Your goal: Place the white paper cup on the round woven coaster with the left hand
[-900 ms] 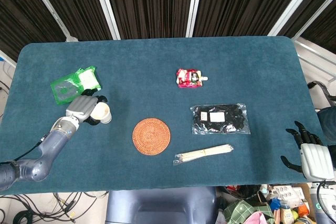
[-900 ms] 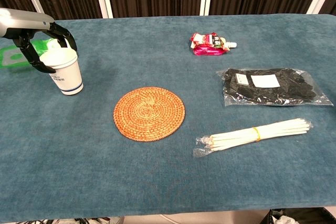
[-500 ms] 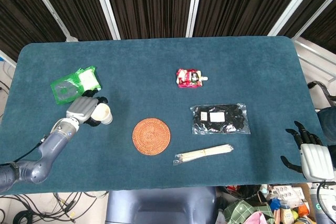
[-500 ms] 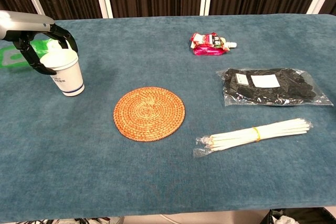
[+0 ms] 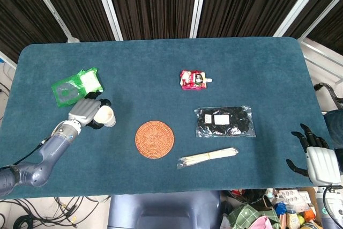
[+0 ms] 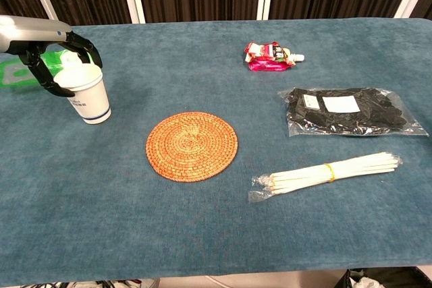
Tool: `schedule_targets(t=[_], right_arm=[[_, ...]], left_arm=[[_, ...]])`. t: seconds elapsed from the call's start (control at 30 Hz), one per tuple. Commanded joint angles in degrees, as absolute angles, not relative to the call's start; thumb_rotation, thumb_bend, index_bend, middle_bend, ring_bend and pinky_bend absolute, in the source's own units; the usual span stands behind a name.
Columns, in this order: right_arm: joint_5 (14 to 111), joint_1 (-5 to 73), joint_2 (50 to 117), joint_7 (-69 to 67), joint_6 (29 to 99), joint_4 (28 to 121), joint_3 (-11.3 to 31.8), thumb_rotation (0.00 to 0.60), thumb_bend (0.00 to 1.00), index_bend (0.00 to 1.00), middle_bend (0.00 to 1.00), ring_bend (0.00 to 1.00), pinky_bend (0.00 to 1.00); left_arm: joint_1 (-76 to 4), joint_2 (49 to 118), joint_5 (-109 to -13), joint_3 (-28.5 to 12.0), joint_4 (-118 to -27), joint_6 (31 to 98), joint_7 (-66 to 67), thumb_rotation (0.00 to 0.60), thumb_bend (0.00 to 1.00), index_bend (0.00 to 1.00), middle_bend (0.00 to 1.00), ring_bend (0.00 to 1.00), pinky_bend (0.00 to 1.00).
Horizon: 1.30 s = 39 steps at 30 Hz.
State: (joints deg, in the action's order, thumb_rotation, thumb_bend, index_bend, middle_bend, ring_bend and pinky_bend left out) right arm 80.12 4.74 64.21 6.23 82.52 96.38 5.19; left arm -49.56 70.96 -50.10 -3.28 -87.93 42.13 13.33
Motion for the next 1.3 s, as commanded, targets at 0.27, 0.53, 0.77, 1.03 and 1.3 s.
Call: schedule_targets(t=[0.27,0.53,0.77,1.03,1.3], right_arm=[[80.1,4.7,64.2,6.3,82.5,96.4,5.2,0.6,0.13,0.22,0.05,0.19,0.19],[79.8,4.7,64.2,6.4,82.5,96.6,5.2,0.6,0.13,0.22,0.05,0.19,0.19],[79.6,4.6,64.2,6.4,82.6,96.7,5.4,0.6,0.13,0.22,0.05,0.19,0.19],[79.3,4.7,64.2,6.0,82.5,96.7,5.6,0.6,0.13,0.22,0.05,0.19,0.19],[79.1,4.8,64.0,5.4,82.1,96.6,5.6,0.6,0.13,0.22,0.05,0.19,0.19]], left_arm=[[-49.5,70.4,-50.0,-3.9,-88.7,42.0,12.8,0.6,0.31,0.27,0.33,0.0,0.0],[-48.8,69.4,-53.2,-7.4,-92.7,41.8,6.6,0.6,0.31,0.27,0.33,0.0,0.0],[-52.2,70.9,-54.4,-8.9,-93.7,40.4,8.8,0.6,0.31,0.28,0.33,0.0,0.0],[-59.2,75.2,-48.2,-10.0,-95.1,39.2,16.4,0.6,0.31,0.28,0.33,0.0,0.0],[-64.9,78.3,-40.5,-8.3,-98.1,41.6,24.7,0.6,0.31,0.28,0.33,0.0,0.0]])
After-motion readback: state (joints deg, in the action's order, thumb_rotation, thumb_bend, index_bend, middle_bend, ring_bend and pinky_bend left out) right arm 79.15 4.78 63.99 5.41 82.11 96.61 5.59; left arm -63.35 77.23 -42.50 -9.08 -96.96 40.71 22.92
